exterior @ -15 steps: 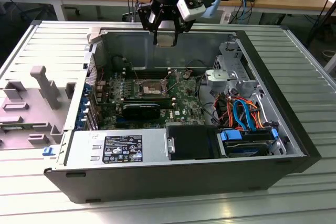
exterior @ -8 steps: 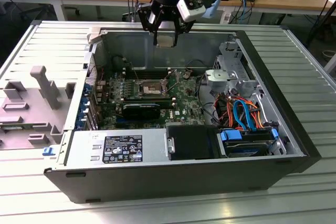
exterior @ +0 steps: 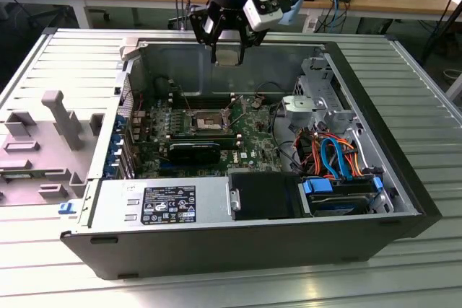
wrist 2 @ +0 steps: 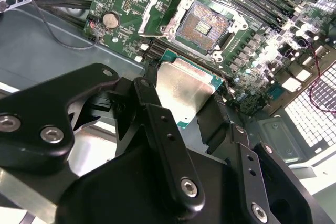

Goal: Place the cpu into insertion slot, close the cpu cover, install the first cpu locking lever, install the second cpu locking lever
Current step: 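Place the cpu into insertion slot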

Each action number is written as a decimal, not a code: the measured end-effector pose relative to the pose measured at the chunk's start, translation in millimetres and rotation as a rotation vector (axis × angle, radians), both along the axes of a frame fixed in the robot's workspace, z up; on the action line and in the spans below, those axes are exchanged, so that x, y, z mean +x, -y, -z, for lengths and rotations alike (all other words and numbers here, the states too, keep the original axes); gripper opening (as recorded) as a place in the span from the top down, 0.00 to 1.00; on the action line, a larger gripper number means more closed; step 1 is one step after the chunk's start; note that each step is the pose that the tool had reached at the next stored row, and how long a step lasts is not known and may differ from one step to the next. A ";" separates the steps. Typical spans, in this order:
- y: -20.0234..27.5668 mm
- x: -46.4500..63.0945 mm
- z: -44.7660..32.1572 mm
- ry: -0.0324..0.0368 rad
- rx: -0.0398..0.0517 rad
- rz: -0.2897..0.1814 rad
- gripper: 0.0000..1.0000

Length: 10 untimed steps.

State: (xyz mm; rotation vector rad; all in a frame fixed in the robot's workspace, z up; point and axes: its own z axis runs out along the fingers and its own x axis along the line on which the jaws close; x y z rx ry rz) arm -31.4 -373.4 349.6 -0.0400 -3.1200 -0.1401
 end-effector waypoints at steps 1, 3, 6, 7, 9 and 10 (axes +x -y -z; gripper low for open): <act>0.2 0.0 0.2 0.0000 0.0001 0.000 0.46; 1.0 0.0 1.1 0.0000 0.0001 0.000 0.46; 2.0 0.0 2.0 -0.0001 -0.0001 0.000 0.46; 2.0 0.0 2.1 -0.0001 -0.0001 0.000 0.46; 2.1 0.0 3.5 -0.0001 -0.0001 0.000 0.46; 2.6 0.0 5.3 0.0000 0.0000 0.000 0.46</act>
